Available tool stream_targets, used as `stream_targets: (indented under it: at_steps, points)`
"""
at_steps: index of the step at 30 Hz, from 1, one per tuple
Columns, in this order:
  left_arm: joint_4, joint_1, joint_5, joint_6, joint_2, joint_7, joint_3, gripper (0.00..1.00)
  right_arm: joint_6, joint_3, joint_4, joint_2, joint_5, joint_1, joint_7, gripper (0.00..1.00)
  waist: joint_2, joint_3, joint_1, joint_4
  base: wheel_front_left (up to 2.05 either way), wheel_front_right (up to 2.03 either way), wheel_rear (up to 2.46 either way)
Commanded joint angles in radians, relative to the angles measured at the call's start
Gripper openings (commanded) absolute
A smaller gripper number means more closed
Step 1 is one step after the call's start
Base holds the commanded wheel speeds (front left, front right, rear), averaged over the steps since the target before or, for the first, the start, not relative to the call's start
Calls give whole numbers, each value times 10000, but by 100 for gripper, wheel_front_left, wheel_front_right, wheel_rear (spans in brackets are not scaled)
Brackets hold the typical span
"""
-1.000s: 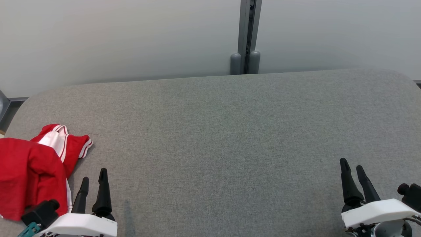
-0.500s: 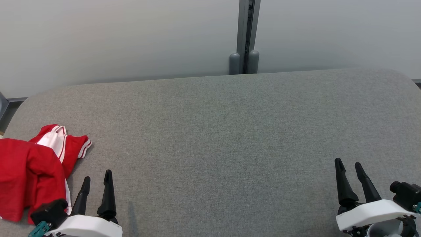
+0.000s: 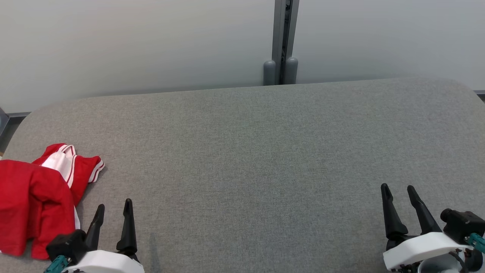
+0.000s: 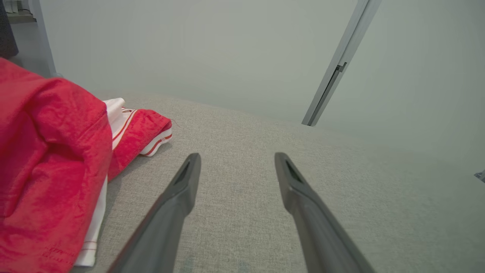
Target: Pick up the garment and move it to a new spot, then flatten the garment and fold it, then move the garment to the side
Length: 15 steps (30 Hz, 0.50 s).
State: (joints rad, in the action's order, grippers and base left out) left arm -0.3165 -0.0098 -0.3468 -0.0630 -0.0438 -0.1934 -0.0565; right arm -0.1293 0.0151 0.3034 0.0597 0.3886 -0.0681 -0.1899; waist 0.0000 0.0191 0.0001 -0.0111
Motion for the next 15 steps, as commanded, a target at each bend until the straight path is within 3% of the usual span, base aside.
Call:
stream_targets:
  at_steps: [1,15]
  points:
    - [31,-5,288,63,-66,-83,-6,100,-18,14,-20,68,-280,-100,-118,100,0,1,0,-3,0,0,0]
    - [-84,46,1327,237,-79,-387,-74,100,-20,63,150,59,-1537,-102,-425,100,0,-9,-1,-12,0,0,0]
